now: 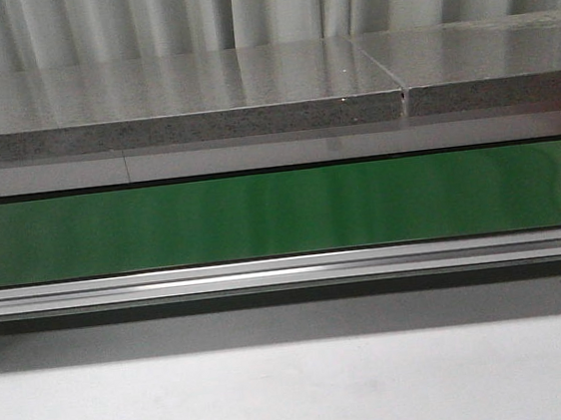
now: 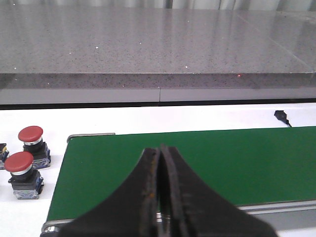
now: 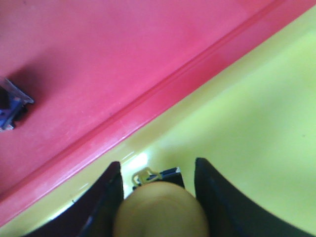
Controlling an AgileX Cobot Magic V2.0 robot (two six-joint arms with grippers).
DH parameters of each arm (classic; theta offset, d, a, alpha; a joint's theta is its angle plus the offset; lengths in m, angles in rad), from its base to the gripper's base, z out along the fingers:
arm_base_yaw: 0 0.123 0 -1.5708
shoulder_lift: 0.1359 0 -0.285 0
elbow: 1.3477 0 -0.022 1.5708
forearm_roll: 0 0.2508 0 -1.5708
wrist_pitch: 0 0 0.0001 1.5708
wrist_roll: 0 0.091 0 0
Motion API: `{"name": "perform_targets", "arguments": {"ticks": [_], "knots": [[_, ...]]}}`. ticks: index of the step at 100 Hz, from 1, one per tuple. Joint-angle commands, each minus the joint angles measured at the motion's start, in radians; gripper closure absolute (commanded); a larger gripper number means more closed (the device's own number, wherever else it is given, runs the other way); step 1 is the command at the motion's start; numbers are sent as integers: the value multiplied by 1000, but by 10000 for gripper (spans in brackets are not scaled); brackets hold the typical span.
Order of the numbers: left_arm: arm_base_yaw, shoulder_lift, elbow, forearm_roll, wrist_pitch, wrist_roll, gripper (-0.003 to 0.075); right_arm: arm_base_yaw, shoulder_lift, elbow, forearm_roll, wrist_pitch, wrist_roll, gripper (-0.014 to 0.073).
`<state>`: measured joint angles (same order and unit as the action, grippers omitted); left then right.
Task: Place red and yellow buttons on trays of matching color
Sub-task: 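Carry the yellow button into the yellow tray and open the right gripper, then raise the right gripper back above the belt end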
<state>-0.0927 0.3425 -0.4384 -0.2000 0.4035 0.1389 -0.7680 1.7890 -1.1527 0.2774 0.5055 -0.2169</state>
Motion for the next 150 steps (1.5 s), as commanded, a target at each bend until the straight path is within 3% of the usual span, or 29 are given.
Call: {"name": "perform_targets", "arguments": {"ticks": [1,26,48,56,87,150], "knots": [[-5,8,-27,-8,-75,-1,739,-6,-34,-11,2,-44,0,390],[-5,8,-27,-8,-75,-1,739,-6,-32,23,2,-67,0,358],[-5,8,-27,-8,-75,-1,739,-4,-34,23,20,-67,0,26],[-5,8,-27,-8,-75,-1,739,-3,-39,22,45,-66,0,-38],[-5,8,-27,-8,-75,-1,739,71,-180,21,59,-123,-23,-41],[-5,8,-27,-8,-75,-1,739,513,-647,79,59,-73,-182,-41]]}}
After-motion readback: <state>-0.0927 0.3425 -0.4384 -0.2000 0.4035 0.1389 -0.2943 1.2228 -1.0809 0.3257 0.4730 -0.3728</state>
